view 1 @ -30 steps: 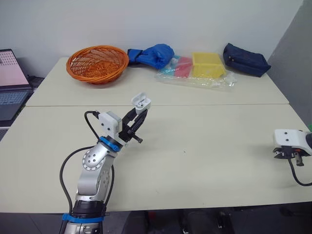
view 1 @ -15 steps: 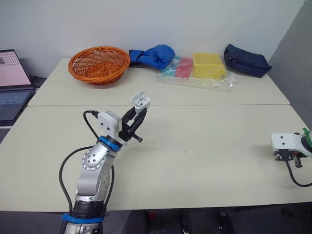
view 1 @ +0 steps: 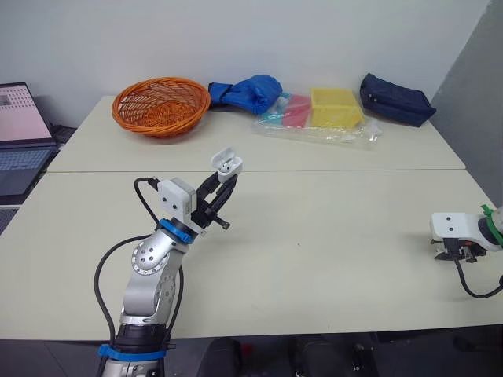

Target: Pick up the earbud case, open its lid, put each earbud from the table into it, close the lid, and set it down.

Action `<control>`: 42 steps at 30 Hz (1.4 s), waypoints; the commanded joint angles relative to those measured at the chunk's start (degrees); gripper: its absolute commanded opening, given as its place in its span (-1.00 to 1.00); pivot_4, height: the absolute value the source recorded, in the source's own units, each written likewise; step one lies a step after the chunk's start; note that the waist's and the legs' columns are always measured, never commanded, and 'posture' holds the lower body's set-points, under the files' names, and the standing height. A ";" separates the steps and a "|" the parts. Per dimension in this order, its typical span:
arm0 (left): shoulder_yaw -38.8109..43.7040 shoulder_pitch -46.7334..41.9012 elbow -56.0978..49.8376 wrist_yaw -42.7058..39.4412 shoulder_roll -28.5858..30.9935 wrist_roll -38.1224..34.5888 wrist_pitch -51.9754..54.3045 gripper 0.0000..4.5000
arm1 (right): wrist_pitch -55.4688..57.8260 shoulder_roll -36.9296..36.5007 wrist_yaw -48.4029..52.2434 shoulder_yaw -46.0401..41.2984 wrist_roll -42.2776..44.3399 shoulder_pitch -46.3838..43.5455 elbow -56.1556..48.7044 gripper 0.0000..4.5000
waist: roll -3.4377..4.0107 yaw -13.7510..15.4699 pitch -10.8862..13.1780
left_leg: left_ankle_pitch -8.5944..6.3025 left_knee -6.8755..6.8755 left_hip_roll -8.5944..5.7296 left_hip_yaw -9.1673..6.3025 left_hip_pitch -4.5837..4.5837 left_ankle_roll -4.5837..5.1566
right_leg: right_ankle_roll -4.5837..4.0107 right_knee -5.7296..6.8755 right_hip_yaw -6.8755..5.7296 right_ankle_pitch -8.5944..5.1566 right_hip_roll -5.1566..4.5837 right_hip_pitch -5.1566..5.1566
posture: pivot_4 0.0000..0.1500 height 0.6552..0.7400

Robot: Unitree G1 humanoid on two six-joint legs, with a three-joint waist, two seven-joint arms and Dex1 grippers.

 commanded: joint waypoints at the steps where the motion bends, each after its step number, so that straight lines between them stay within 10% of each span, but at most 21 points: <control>1: 0.33 -0.84 -2.49 0.17 0.39 -0.40 -0.52 -0.67 | 0.17 0.12 0.20 -0.33 -0.14 0.18 0.23 -0.05 | 0.00 0.00 0.00 | 0.00 0.00 0.00 0.00 0.00 0.00 | 0.00 0.00 0.00 0.00 0.00 0.00 | 1.00 1.00; 35: 0.16 -0.71 -2.76 0.36 0.14 -0.49 -0.25 -0.67 | -2.91 -2.08 -1.71 -0.19 -2.83 1.88 1.74 -0.05 | -0.01 0.09 0.00 | 0.00 0.17 -0.02 0.12 0.00 0.00 | -0.04 -0.01 0.13 -0.02 -0.05 0.03 | 1.00 1.00; 42: 0.35 -0.76 -2.68 0.33 0.47 -0.51 -0.23 -0.67 | -2.93 -1.61 -1.91 -0.15 -3.24 1.59 1.94 -0.81 | -0.04 0.05 -0.02 | 0.00 0.31 -0.03 0.20 0.01 0.00 | -0.08 -0.02 0.20 0.01 -0.10 0.07 | 1.00 1.00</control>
